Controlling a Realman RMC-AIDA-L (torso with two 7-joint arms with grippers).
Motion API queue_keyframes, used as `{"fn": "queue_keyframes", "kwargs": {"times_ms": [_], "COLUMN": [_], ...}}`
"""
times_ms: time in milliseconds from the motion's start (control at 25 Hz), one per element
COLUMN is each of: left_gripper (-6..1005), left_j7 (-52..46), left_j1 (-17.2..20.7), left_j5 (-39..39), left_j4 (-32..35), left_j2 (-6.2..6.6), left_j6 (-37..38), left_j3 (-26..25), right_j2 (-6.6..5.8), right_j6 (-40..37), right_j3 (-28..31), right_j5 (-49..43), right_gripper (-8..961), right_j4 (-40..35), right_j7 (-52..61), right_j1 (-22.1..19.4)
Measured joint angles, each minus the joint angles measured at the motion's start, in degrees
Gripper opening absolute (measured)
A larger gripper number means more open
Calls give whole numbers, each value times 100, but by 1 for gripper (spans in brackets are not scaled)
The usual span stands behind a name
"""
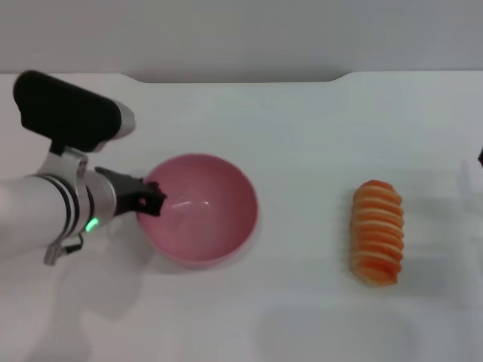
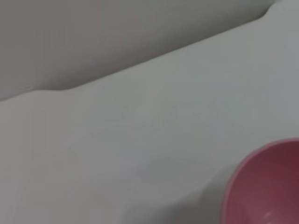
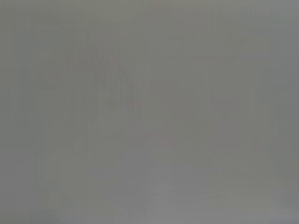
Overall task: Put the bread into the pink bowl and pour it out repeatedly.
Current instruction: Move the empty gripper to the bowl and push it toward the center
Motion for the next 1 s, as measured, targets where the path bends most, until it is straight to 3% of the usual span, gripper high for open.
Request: {"fn": "queue_keyframes", "kwargs": {"times_ms": [280, 520, 560, 600, 800, 1000], "left_gripper": [52, 40, 40, 40, 40, 40], "left_j7": [12, 18, 18, 30, 170, 172], "left_j1": [-133, -222, -222, -302, -435, -448], "left_j5": [4, 24, 24, 23, -4, -17], "left_j4": [339, 436, 436, 485, 479, 445], "left_j2": [13, 16, 16, 15, 2, -1], "left_j6": [-81, -91, -91, -122, -182, -117], "left_j3": [-323, -413, -413, -499, -687, -715], "right_j2": [-10, -38, -33, -33, -48, -54], "right_j6": [473, 1469, 2244, 2244, 5538, 9226], "right_j3": [0, 178, 394, 394, 1472, 2702], "right_j5": [-33, -245, -315, -315, -357, -494], "right_gripper": [739, 739, 738, 738, 738, 738], "right_j4": [-363, -1253, -1842, -1842, -3689, -4670], "right_j7": [-26, -167, -355, -355, -575, -523], "right_j1": [-9, -172, -237, -237, -78, 951]}}
